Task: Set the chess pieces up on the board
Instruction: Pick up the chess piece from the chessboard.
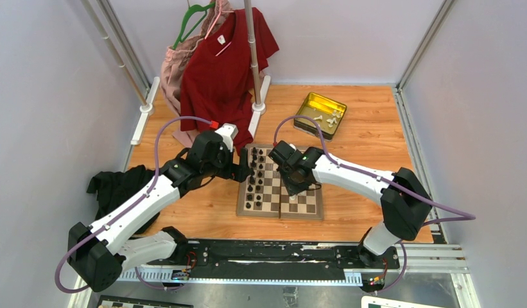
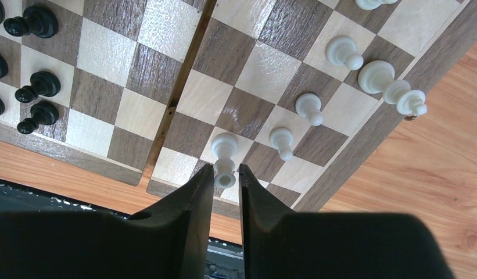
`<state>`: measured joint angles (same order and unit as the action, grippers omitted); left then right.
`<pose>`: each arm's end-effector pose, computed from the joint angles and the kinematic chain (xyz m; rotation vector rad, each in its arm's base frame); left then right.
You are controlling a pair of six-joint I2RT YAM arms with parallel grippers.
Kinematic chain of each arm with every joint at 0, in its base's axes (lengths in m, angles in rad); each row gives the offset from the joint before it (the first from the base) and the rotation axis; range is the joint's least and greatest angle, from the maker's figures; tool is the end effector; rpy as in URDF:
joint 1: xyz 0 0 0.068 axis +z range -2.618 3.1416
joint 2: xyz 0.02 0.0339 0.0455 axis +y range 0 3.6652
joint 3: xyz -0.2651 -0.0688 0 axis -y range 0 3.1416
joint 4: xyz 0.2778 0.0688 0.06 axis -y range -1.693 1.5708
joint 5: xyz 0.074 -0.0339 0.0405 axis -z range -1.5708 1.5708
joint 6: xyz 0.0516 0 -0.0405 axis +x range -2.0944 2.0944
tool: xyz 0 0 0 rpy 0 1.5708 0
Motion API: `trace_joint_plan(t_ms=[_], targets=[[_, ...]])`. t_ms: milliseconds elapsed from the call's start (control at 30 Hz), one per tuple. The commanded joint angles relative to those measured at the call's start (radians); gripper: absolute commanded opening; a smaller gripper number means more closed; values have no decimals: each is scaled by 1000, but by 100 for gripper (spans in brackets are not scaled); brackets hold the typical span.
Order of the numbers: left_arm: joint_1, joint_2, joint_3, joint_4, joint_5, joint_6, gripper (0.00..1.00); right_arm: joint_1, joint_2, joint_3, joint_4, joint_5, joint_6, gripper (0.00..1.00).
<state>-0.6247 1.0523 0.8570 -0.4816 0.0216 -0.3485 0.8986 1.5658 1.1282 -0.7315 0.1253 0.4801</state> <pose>0.2189 -0.1592 0.2700 0.3292 2.2817 -0.5387 0.2197 0.2657 0.2000 -0.5358 2.6920 0.2225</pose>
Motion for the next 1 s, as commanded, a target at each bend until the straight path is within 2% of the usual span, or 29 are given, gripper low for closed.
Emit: trace_joint_plan(t_ms=[0,233,400,733,967], targets=[[-1,5,-6,9,-3,3,98,17,-18,-14,2,-3,10,25],[-1,8,-6,8,-2,3,98,17,-32,-23,12,-6,12,9],[-1,4,-2,3,-10,6,98,17,-44,9,-2,-5,7,3],[0,3,21,-16,-20,16,98,18,-72,148,-85,32,7,0],[0,-4,35,-34,-20,20,98,14,-105,214,-161,134,24,0]])
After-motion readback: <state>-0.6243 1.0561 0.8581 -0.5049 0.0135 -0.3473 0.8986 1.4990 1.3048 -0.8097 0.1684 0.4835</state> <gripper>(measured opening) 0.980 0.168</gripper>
